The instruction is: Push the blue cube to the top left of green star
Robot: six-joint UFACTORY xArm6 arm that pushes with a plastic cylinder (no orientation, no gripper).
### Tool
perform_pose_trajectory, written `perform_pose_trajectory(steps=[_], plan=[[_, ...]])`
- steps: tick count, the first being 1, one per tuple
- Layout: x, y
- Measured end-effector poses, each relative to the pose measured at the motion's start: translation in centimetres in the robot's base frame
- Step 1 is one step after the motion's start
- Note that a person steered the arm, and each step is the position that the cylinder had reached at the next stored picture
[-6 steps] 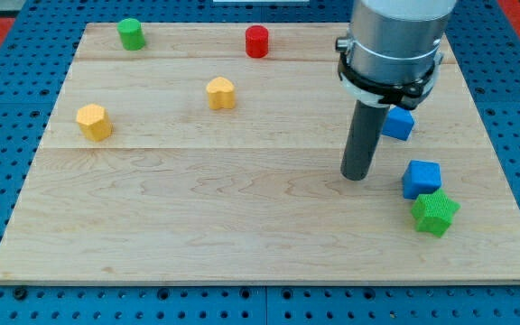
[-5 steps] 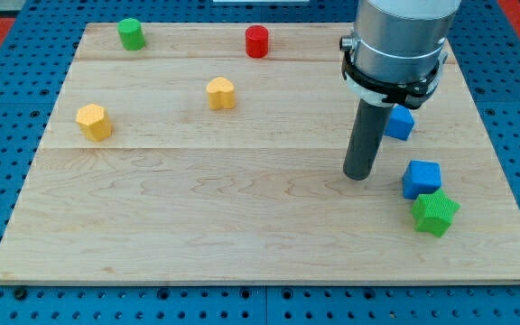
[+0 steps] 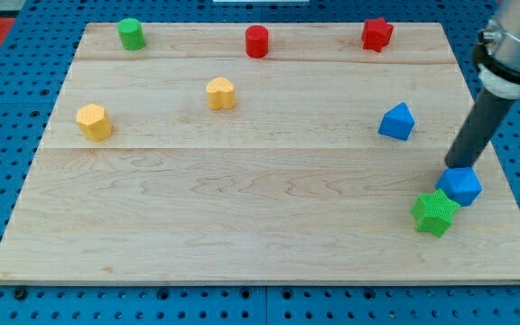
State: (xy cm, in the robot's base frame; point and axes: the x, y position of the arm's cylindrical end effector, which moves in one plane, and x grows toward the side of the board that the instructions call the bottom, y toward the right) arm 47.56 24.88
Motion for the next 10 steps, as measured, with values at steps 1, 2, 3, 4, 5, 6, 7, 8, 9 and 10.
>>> perform_pose_trajectory(steps=[1,2,3,4,5,6,7,8,9,10], plan=[[0.0,2.8],[0.7,6.7],[3.6,9.6],[5.1,7.3],[5.1,4.6],[4.2,1.3],[1.6,-2.0],[1.0,-8.8],[-1.7,-10.7],[-6.8,-16.2]])
